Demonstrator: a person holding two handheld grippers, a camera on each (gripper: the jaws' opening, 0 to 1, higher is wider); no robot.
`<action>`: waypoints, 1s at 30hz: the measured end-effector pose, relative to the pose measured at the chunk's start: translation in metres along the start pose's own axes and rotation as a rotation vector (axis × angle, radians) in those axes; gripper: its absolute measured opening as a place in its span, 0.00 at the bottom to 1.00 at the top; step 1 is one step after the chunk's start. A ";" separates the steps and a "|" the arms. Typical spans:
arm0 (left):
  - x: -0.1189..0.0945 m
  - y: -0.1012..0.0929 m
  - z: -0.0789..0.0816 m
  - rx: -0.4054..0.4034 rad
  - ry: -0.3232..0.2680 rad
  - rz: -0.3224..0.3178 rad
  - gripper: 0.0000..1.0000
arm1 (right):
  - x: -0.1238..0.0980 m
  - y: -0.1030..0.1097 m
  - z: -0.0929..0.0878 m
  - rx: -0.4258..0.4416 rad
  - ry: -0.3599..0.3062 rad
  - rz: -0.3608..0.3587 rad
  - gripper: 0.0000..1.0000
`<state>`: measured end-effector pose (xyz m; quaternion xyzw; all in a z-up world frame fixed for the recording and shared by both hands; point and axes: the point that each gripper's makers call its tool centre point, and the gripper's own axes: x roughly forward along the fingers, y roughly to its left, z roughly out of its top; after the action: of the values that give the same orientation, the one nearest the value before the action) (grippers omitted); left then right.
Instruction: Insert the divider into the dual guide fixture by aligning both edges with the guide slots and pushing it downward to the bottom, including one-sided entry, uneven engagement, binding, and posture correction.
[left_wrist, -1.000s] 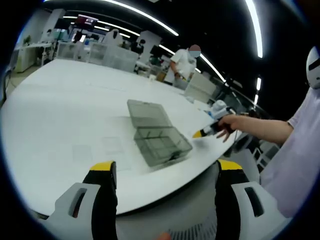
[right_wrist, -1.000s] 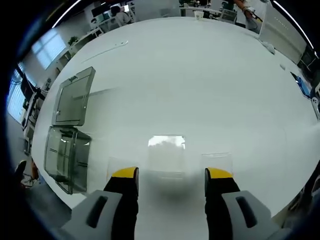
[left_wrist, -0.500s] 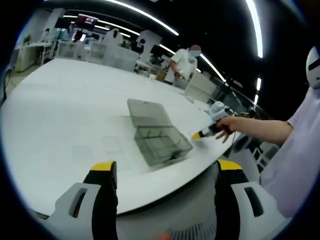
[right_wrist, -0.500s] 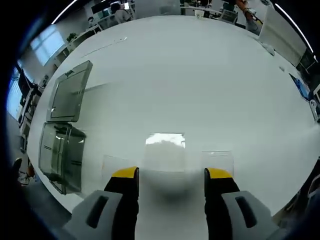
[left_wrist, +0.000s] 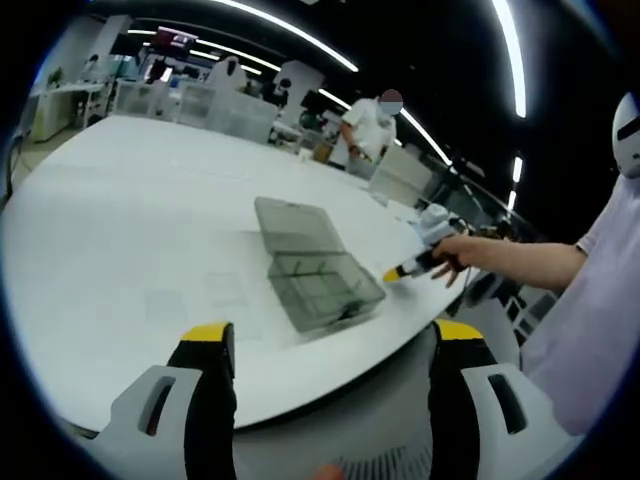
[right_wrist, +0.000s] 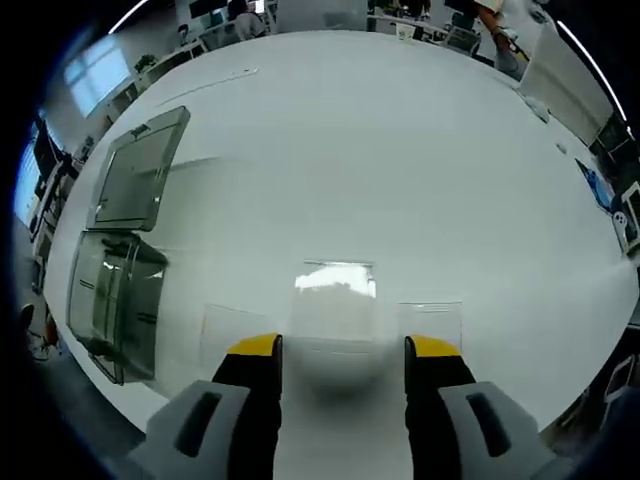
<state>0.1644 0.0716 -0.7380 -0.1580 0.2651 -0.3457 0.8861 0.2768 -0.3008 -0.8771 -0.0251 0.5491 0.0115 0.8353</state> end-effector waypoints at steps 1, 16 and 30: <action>0.000 0.000 0.000 0.000 0.001 0.000 0.77 | 0.000 0.001 0.000 -0.005 0.002 0.001 0.43; -0.001 0.001 0.002 -0.003 -0.001 0.004 0.76 | -0.001 0.003 -0.001 -0.013 0.040 -0.004 0.29; -0.001 0.003 0.005 0.008 0.002 0.006 0.76 | -0.009 -0.001 -0.002 0.075 0.019 0.012 0.27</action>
<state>0.1687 0.0752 -0.7348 -0.1535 0.2649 -0.3444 0.8875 0.2714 -0.3016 -0.8695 0.0093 0.5571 -0.0043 0.8304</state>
